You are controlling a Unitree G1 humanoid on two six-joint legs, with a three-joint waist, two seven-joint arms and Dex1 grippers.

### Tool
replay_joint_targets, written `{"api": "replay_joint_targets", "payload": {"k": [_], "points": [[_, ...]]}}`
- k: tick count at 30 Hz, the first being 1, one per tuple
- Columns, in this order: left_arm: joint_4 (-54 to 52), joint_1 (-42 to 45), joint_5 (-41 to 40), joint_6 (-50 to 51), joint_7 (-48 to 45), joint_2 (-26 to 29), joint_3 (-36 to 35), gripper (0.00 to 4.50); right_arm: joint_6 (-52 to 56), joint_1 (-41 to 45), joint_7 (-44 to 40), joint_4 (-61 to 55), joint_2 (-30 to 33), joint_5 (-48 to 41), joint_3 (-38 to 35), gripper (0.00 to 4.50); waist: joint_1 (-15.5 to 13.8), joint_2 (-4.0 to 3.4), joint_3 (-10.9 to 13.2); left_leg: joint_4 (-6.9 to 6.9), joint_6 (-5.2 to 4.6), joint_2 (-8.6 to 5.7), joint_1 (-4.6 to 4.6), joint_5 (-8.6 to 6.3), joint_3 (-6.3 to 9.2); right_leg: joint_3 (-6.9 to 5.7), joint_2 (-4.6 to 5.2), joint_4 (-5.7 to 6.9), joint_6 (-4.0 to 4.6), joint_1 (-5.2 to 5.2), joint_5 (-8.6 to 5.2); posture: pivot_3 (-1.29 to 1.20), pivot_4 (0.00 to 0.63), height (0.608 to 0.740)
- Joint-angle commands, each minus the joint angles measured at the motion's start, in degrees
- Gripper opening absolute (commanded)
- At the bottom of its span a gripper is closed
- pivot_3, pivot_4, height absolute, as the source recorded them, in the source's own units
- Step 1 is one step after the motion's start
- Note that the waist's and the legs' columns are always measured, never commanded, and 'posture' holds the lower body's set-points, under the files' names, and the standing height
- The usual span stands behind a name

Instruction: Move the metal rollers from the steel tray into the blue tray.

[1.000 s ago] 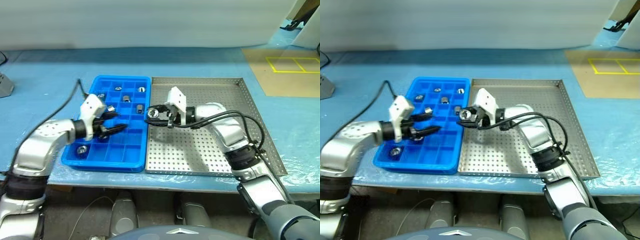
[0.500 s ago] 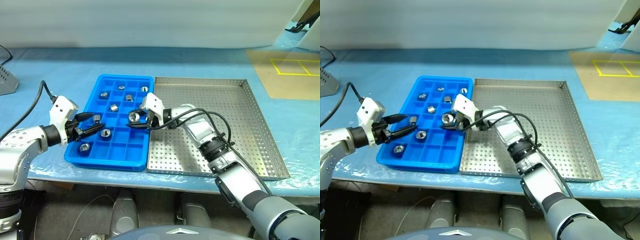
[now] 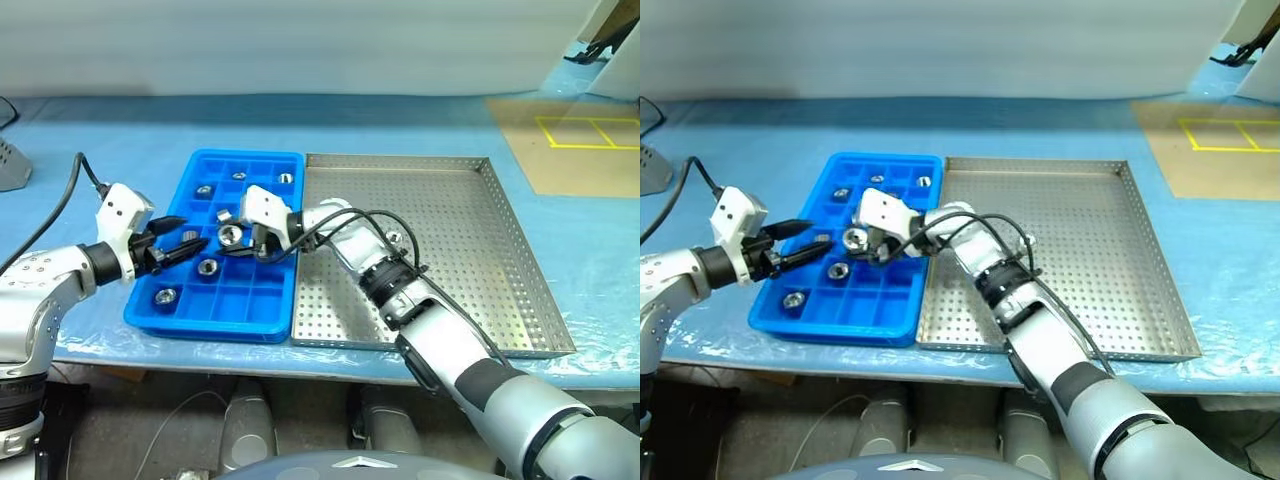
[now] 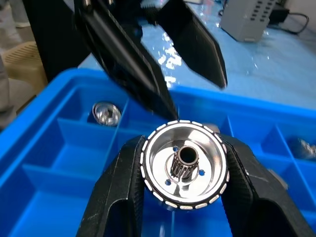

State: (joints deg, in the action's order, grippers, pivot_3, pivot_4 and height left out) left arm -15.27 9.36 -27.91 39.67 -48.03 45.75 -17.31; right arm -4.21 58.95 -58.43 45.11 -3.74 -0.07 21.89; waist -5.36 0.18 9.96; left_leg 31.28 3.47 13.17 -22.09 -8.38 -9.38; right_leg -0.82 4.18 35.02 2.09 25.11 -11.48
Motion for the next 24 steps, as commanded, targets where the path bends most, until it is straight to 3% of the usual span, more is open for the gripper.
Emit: {"api": "replay_joint_targets", "payload": {"k": [1, 9, 17, 24], "points": [[-1.04, 0.94, -0.50, -0.67, 0.03, 0.88, -0.11, 3.38, -3.50, 4.50, -0.78, 2.68, 0.08, -0.78, -2.84, 1.67, -0.35, 0.01, 0.00, 0.00, 0.00, 0.01, -0.02, 0.00, 0.01, -0.05, 0.01, 0.00, 0.00, -0.02, 0.00, 0.18, 0.150, 0.740], [-1.54, 0.68, -1.12, -0.52, 0.87, 0.13, -0.14, 3.38, -8.19, 10.90, 3.41, 18.68, 1.36, 2.36, -5.56, 1.67, -0.28, 0.02, 0.00, 0.04, 0.04, 0.12, -0.01, 0.02, 0.08, -0.25, 0.01, 0.10, 0.11, -0.09, -0.06, 0.18, 0.150, 0.740], [2.77, 1.18, 1.26, -5.99, 2.82, -0.56, -1.62, 3.38, -10.29, 12.97, 10.81, 23.79, -1.29, 4.29, -7.76, 1.67, -0.04, 0.01, 0.01, 0.03, 0.19, 0.29, -0.04, 0.11, 0.11, -0.40, -0.08, 0.39, 0.41, 0.04, -0.26, 0.18, 0.150, 0.740], [3.95, -2.81, -3.06, -4.63, -3.22, 4.98, -8.49, 3.38, -11.00, 13.36, 7.34, 23.31, -2.44, 4.17, -8.99, 1.67, -0.18, 0.04, 0.03, 0.03, 0.35, 0.51, -0.04, 0.19, 0.25, -0.49, -0.34, 0.54, 0.57, 0.07, -0.35, 0.18, 0.150, 0.740]]}}
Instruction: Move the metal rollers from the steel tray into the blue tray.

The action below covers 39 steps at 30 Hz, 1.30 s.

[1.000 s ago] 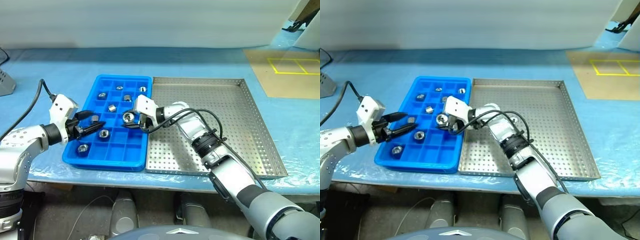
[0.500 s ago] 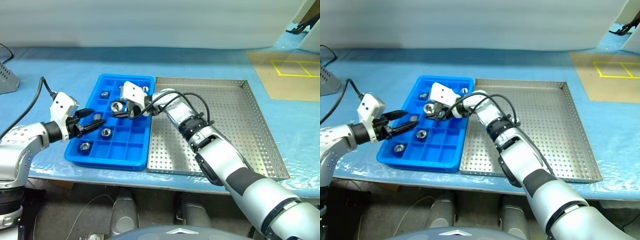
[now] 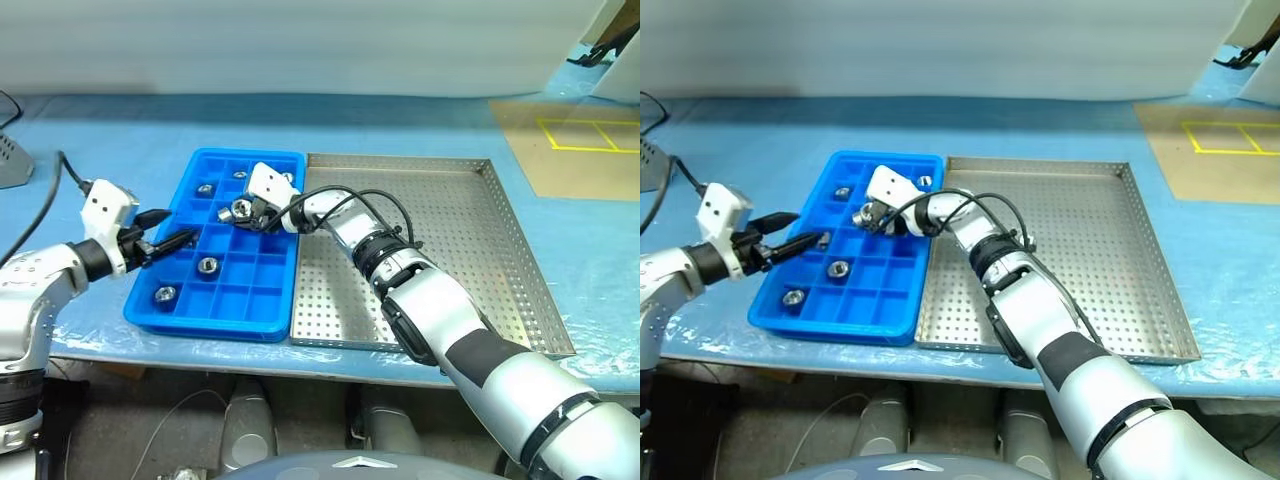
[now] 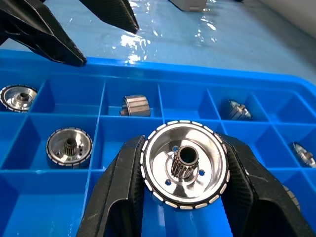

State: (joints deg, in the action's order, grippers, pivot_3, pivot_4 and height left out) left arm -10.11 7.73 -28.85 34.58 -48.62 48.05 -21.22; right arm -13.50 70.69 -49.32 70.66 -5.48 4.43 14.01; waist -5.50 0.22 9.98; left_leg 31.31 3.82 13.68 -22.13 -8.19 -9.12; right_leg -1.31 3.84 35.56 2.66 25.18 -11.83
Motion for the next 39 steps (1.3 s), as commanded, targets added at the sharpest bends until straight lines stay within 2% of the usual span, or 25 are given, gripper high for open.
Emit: {"api": "replay_joint_targets", "payload": {"k": [1, 6, 11, 12, 13, 18, 25, 28, 32, 35, 39], "points": [[-1.36, -2.10, -2.18, 0.51, -3.39, 3.38, -4.79, 3.38, -1.67, 1.37, -2.91, -2.40, -0.78, -0.43, -1.14, 1.67, -0.07, 0.00, 0.00, -0.01, 0.00, 0.00, 0.00, 0.00, 0.01, -0.01, 0.00, 0.01, 0.01, 0.00, -0.01, 0.19, 0.150, 0.740], [-4.24, -3.48, -2.92, 1.22, -3.44, 3.33, -3.02, 3.38, -1.46, -0.37, -6.76, -2.83, -0.53, -0.02, -0.84, 1.67, -0.34, 0.00, 0.02, -0.01, 0.01, 0.01, -0.01, 0.00, 0.05, -0.03, 0.00, 0.03, 0.02, -0.01, -0.01, 0.20, 0.150, 0.740], [-5.87, -3.05, -2.82, 1.75, -1.53, 1.35, -0.94, 3.38, -2.21, -1.45, -5.99, -2.82, -0.81, 1.50, -0.32, 1.67, -0.45, 0.00, 0.01, 0.02, 0.02, 0.01, 0.00, 0.01, 0.10, -0.07, 0.01, 0.09, 0.03, -0.03, -0.02, 0.20, 0.150, 0.740], [-6.09, -3.10, -2.77, 1.73, -1.24, 1.06, -0.56, 3.38, -2.05, -1.60, -5.83, -2.75, -0.95, 1.48, -0.61, 2.43, -0.44, 0.01, 0.01, 0.02, 0.02, 0.01, 0.01, 0.01, 0.10, -0.07, 0.01, 0.10, 0.03, -0.03, -0.02, 0.19, 0.150, 0.740], [-6.30, -3.12, -2.84, 1.78, -1.09, 0.85, -0.30, 3.38, -1.78, -1.69, -6.32, -2.80, -1.06, 1.19, -1.03, 2.64, -0.41, 0.01, 0.01, 0.02, 0.05, 0.01, 0.00, 0.03, 0.11, -0.07, 0.00, 0.12, 0.03, -0.02, -0.02, 0.19, 0.150, 0.740], [-6.90, -2.81, -3.38, 2.13, -0.90, 0.77, 0.44, 3.38, -0.81, -1.75, -7.62, -3.48, -0.44, 1.07, -1.56, 4.31, -0.19, 0.01, 0.01, 0.01, 0.08, 0.01, 0.03, 0.04, 0.15, -0.07, -0.01, 0.16, 0.06, -0.02, -0.03, 0.18, 0.150, 0.740], [-7.07, 0.87, -3.12, 2.00, -0.29, -1.19, 5.32, 3.38, 4.97, -0.77, -12.61, -11.86, 3.48, -6.04, -7.64, 4.31, -0.49, 0.01, 0.01, 0.04, 0.07, -0.01, 0.02, 0.04, 0.15, -0.08, 0.00, 0.16, 0.06, -0.05, -0.04, 0.15, 0.150, 0.740], [-4.66, 5.57, -1.57, 0.70, 0.03, -4.16, 10.23, 3.38, 11.41, -3.18, -15.39, -23.06, 7.32, -9.86, -9.45, 4.31, -0.65, 0.00, 0.02, 0.06, 0.07, -0.01, 0.03, 0.05, 0.17, -0.09, -0.01, 0.17, 0.06, -0.08, -0.04, 0.10, 0.150, 0.740], [1.23, 12.28, 1.34, -2.83, -0.23, -9.92, 16.92, 3.38, 30.83, -7.58, -15.06, -42.26, 11.10, -19.11, -12.81, 4.31, -0.47, 0.00, 0.02, 0.10, 0.09, -0.03, 0.07, 0.07, 0.17, -0.08, -0.01, 0.16, 0.04, -0.16, -0.02, 0.05, 0.150, 0.740], [7.09, 17.64, 3.20, -5.99, -0.18, -15.40, 20.48, 3.38, 48.10, -9.08, -10.25, -54.15, 12.12, -28.79, -17.44, 4.31, 0.13, -0.01, 0.02, 0.07, 0.31, -0.01, 0.08, 0.21, 0.20, -0.02, -0.12, 0.17, 0.04, -0.11, -0.02, 0.02, 0.150, 0.740], [12.79, 23.56, 4.37, -9.25, -1.88, -21.97, 24.14, 3.38, 53.53, -14.11, -7.15, -64.93, 14.86, -30.44, -15.90, 4.31, 0.10, 0.00, 0.02, -0.02, 0.56, 0.10, 0.13, 0.36, 0.34, 0.09, -0.41, 0.14, 0.06, -0.12, -0.01, -0.05, 0.150, 0.740]]}}
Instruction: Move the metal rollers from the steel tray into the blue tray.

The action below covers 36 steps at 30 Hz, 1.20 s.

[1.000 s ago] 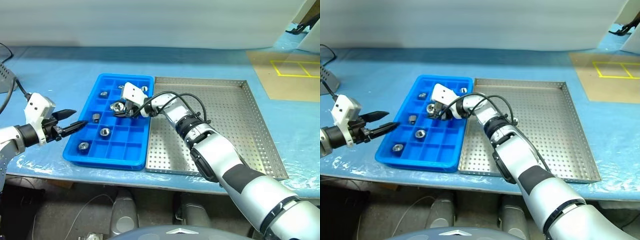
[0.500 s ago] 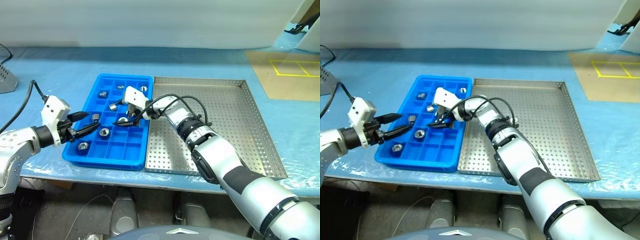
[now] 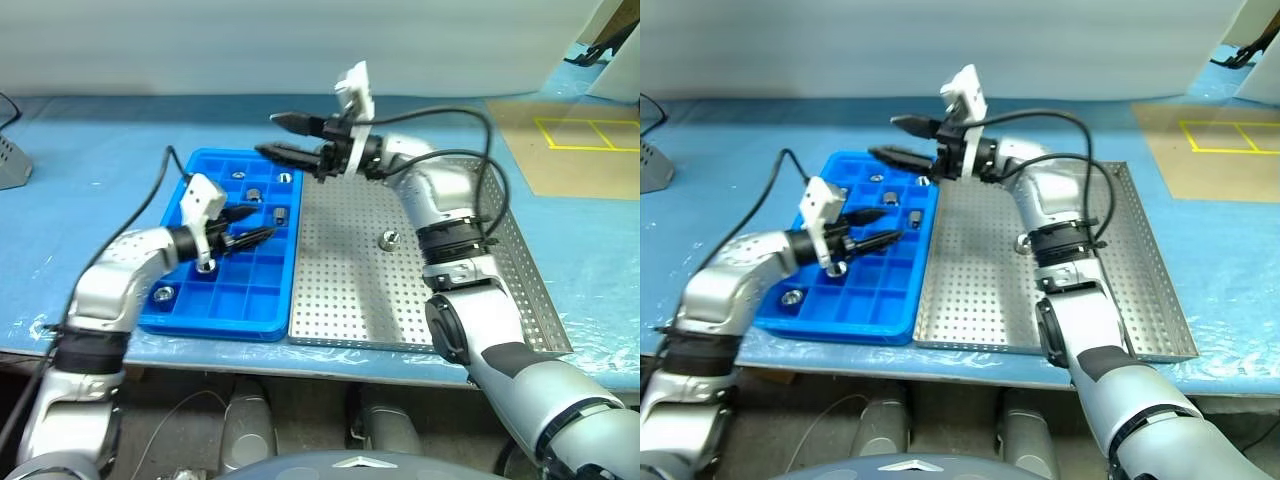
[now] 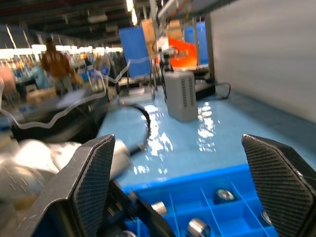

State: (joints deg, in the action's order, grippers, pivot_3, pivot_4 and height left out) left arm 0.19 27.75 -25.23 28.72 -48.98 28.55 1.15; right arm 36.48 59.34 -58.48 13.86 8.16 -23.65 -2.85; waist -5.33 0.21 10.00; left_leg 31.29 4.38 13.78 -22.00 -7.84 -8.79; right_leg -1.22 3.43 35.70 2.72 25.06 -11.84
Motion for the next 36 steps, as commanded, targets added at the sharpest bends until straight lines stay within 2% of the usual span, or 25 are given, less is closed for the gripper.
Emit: {"api": "replay_joint_targets", "payload": {"k": [1, 9, 14, 17, 25, 36], "points": [[3.63, 5.05, 0.45, -3.56, -1.96, -4.25, 2.31, 3.38, 4.61, -3.87, 2.90, -9.56, 1.55, -2.84, 1.11, 4.31, 0.04, 0.00, 0.00, -0.04, 0.04, 0.00, 0.01, 0.03, 0.01, 0.01, -0.02, -0.01, 0.00, 0.00, 0.00, -0.06, 0.150, 0.740], [8.13, 12.21, -1.46, -2.51, -2.83, -14.87, 3.87, 3.38, 6.87, -8.30, 8.05, -13.11, 1.59, -3.91, 2.56, 4.31, 1.20, 0.00, 0.00, 0.01, 0.09, -0.03, 0.01, 0.06, 0.00, 0.08, -0.01, 0.02, 0.01, 0.01, 0.03, -0.09, 0.150, 0.740], [10.33, 12.43, -0.98, -1.06, -4.63, -16.65, 4.91, 3.38, 6.69, -8.58, 8.46, -14.29, 2.18, -4.63, 3.80, 4.31, 1.54, 0.00, 0.00, -0.02, 0.09, -0.03, 0.04, 0.06, 0.01, 0.08, -0.03, 0.00, 0.01, -0.01, 0.03, -0.10, 0.150, 0.740], [11.84, 13.47, -4.73, 1.95, -3.62, -19.08, 1.76, 3.38, 6.28, -8.16, 8.66, -13.96, 2.17, -4.95, 4.21, 4.31, 1.41, 0.00, 0.00, 0.00, 0.08, -0.04, 0.01, 0.06, 0.01, 0.08, -0.02, -0.01, 0.01, -0.02, 0.04, -0.10, 0.150, 0.740], [10.65, 13.43, -11.10, 8.09, -1.52, -19.81, -3.99, 3.38, 5.40, -8.99, 8.47, -13.16, 2.86, -4.37, 6.10, 4.31, 1.42, 0.00, 0.00, 0.02, 0.06, -0.04, 0.02, 0.05, 0.01, 0.08, -0.02, -0.01, 0.01, -0.04, 0.04, -0.09, 0.150, 0.740], [8.65, 11.94, -10.70, 8.63, -0.77, -18.67, -3.72, 3.38, 3.95, -8.95, 8.35, -11.41, 3.11, -3.62, 7.45, 4.31, 1.36, 0.00, 0.00, 0.01, 0.06, -0.05, 0.01, 0.04, 0.02, 0.07, -0.01, -0.05, 0.01, -0.05, 0.04, -0.08, 0.150, 0.740]]}}
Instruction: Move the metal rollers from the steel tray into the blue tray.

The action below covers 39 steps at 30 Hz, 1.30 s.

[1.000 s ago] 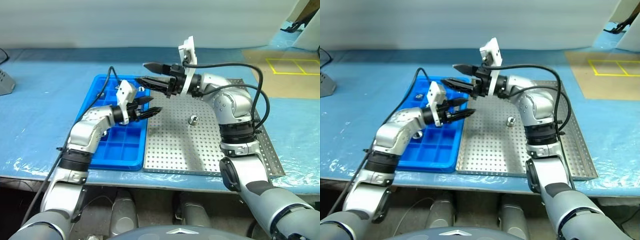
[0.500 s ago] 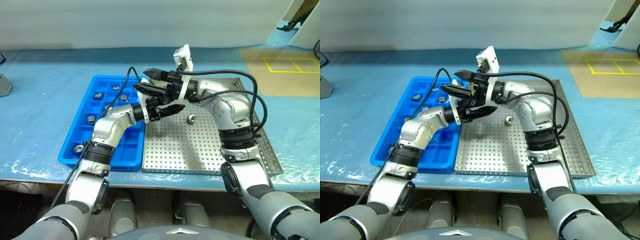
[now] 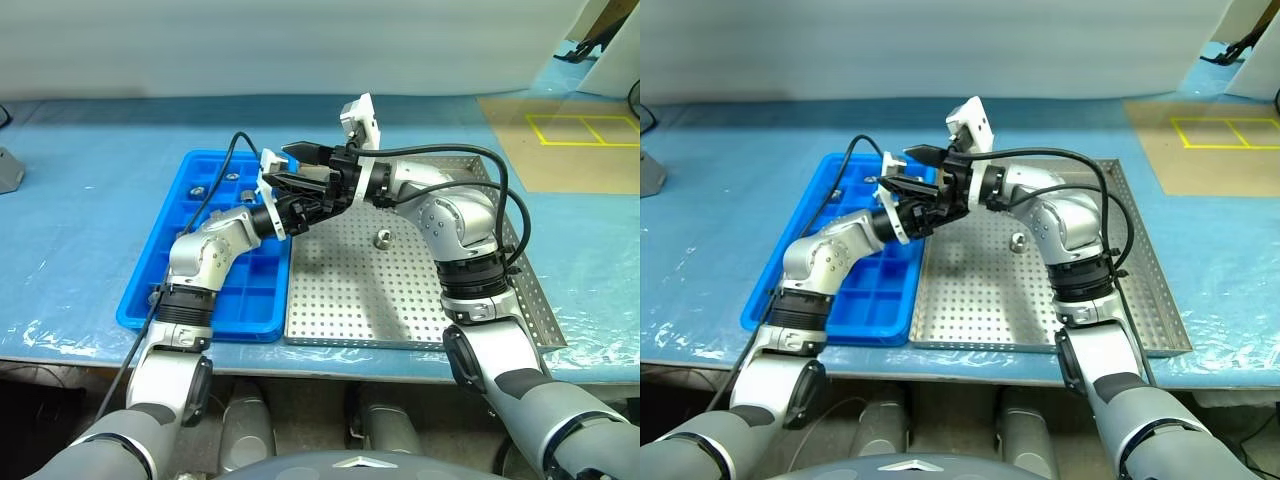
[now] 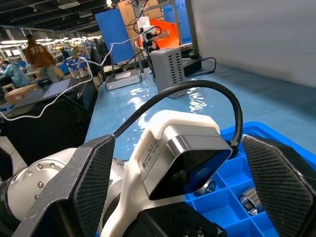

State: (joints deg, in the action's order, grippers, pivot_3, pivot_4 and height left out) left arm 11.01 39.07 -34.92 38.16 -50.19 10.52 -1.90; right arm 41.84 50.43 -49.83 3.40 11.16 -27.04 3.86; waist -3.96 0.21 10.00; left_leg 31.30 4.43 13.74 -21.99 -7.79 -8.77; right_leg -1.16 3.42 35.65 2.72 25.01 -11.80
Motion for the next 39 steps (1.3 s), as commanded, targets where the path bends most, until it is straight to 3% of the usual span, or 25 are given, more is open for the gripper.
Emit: {"api": "replay_joint_targets", "payload": {"k": [1, 5, 10, 14, 18, 30, 39], "points": [[-2.19, 0.75, -1.06, -1.20, 0.64, -1.06, -0.70, 3.38, -1.70, -0.12, -0.30, -0.75, 0.11, 0.01, 1.03, 4.31, -0.01, 0.00, 0.00, 0.00, 0.00, 0.00, 0.00, 0.00, 0.00, 0.00, 0.00, 0.00, 0.00, 0.00, 0.00, -0.08, 0.150, 0.740], [-2.05, 1.02, -1.63, -1.97, 1.18, -2.37, -1.35, 3.38, -2.24, -0.33, -0.28, -0.65, 0.22, 0.14, 1.57, 4.31, -0.01, 0.00, 0.00, 0.00, 0.00, 0.00, 0.00, 0.00, 0.00, 0.00, 0.00, 0.00, 0.00, -0.01, 0.00, -0.07, 0.150, 0.740], [-1.56, 1.11, -0.89, -0.83, 3.55, -2.02, -1.85, 2.17, -2.61, -0.69, 0.01, -0.34, 0.47, 0.28, 1.80, 4.35, 0.03, 0.00, 0.00, 0.00, 0.00, 0.00, 0.01, 0.00, 0.00, 0.00, 0.00, 0.00, 0.00, 0.00, 0.00, -0.08, 0.150, 0.740], [-1.70, 0.67, -1.46, -0.63, 3.10, -1.53, -1.75, 2.17, -2.72, -1.06, 0.17, -0.46, 0.58, 0.22, 1.99, 4.35, 0.01, 0.00, 0.00, 0.00, 0.00, 0.00, 0.00, 0.00, 0.01, 0.00, 0.00, -0.01, 0.00, -0.01, 0.00, -0.08, 0.150, 0.740], [-2.18, 0.43, -2.01, -0.35, 3.56, -1.56, -1.97, 1.36, -2.96, -1.31, 0.39, -0.25, 0.43, 0.42, 2.21, 4.35, 0.00, 0.00, 0.00, 0.00, 0.00, 0.00, 0.00, 0.00, 0.01, 0.00, 0.00, -0.03, 0.00, -0.01, 0.00, -0.08, 0.150, 0.740], [-6.39, -1.93, -2.62, 1.21, 2.70, 1.69, -1.52, 1.36, -3.27, -1.35, 0.52, 0.38, 0.96, 0.74, 1.98, 4.35, 0.02, 0.00, 0.00, -0.01, 0.00, 0.01, 0.01, 0.00, 0.01, -0.01, 0.00, -0.02, 0.00, -0.01, 0.00, -0.07, 0.150, 0.740], [-10.60, -6.88, -1.28, 1.79, 1.25, 8.49, -0.63, 1.36, 1.15, -2.94, -0.45, -1.12, 5.35, -3.79, -2.63, 4.35, -0.02, -0.01, 0.00, -0.02, 0.00, 0.01, 0.01, 0.00, 0.01, -0.01, 0.00, -0.06, 0.00, -0.02, 0.00, -0.07, 0.150, 0.740]]}}
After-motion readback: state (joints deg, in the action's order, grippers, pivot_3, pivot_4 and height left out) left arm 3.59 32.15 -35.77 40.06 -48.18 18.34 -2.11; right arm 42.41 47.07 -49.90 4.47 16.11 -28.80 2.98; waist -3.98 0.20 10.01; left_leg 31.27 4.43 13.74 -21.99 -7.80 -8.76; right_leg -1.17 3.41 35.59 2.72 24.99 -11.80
